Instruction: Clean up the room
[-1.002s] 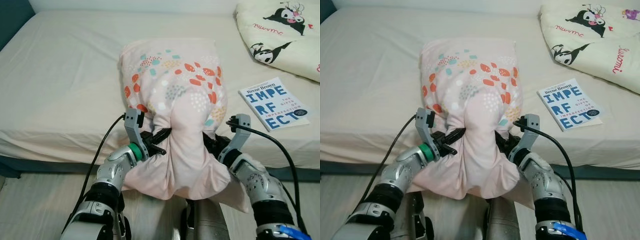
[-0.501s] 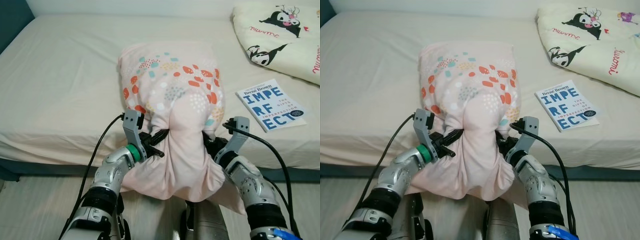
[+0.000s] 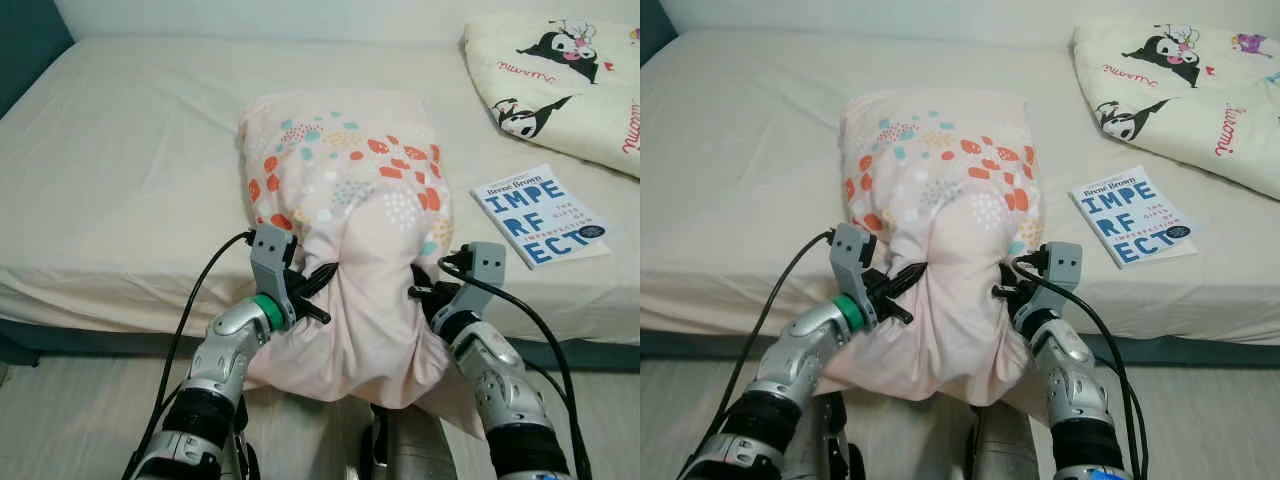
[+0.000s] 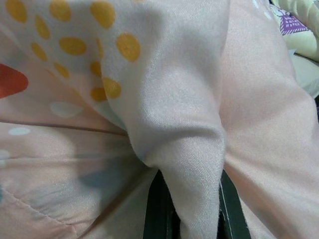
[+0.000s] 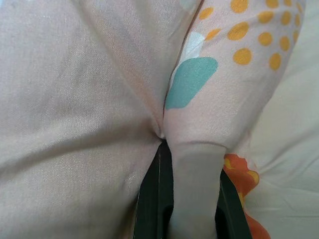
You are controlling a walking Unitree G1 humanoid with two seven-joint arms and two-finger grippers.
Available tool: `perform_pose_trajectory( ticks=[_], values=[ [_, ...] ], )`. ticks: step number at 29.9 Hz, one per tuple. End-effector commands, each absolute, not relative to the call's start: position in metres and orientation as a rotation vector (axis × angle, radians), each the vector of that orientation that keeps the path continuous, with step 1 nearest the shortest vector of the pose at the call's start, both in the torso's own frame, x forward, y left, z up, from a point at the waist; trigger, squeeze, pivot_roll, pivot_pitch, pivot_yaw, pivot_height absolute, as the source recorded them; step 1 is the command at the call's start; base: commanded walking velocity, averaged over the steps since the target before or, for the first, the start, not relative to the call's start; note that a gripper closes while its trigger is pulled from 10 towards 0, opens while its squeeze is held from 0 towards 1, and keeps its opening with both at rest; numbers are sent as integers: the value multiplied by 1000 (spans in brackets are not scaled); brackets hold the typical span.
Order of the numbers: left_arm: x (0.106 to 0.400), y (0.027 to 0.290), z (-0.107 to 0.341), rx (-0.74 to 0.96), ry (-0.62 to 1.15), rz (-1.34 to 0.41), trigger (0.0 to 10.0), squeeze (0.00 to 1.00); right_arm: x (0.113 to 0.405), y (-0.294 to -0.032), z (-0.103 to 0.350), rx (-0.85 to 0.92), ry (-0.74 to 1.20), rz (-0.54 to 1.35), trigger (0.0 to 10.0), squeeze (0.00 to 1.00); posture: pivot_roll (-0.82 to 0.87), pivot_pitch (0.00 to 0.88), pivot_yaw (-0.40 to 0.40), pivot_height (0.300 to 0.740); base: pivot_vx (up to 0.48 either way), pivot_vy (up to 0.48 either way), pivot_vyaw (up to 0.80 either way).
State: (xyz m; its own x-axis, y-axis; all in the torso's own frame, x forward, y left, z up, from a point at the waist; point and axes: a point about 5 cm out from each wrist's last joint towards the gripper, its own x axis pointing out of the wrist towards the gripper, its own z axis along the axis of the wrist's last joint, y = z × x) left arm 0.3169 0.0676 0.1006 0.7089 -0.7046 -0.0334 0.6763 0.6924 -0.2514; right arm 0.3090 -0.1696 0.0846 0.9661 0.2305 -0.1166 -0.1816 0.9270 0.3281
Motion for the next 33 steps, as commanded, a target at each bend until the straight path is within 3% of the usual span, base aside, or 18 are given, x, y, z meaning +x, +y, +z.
perform_pose_trajectory(
  ticks=[1,7,8,10,11,13,14,21,33],
  values=[
    [310,53,97,-214,147,-815,0,0,306,-151,81,318,160,261,0,0,-10,67,20,594,0,0,0],
    [312,55,109,-207,78,-782,0,0,311,-152,102,298,40,228,0,0,-7,79,24,594,0,0,0],
    [318,58,117,-212,52,-726,10000,0,313,-153,116,277,-40,213,0,0,-9,80,24,594,0,0,0],
    [321,60,123,-214,35,-685,10000,0,314,-153,127,262,-98,202,0,0,-9,80,24,594,0,0,0],
    [325,63,128,-220,19,-647,10000,0,314,-154,135,248,-147,186,4980,0,-5,78,22,594,0,0,0],
    [325,63,128,-220,19,-647,10000,0,314,-154,135,248,-147,186,4980,0,-5,78,22,594,0,0,0],
    [329,67,131,-193,4,-597,10000,0,314,-154,139,207,-172,166,10000,0,-6,75,26,594,0,0,0],
    [339,91,144,-92,-91,-396,10000,0,314,-157,151,56,-258,75,10000,0,-3,68,34,594,0,0,0],
    [339,89,159,-72,-148,-416,10000,0,317,-154,164,-6,-325,31,10000,0,-2,63,32,629,0,0,0]
  ],
)
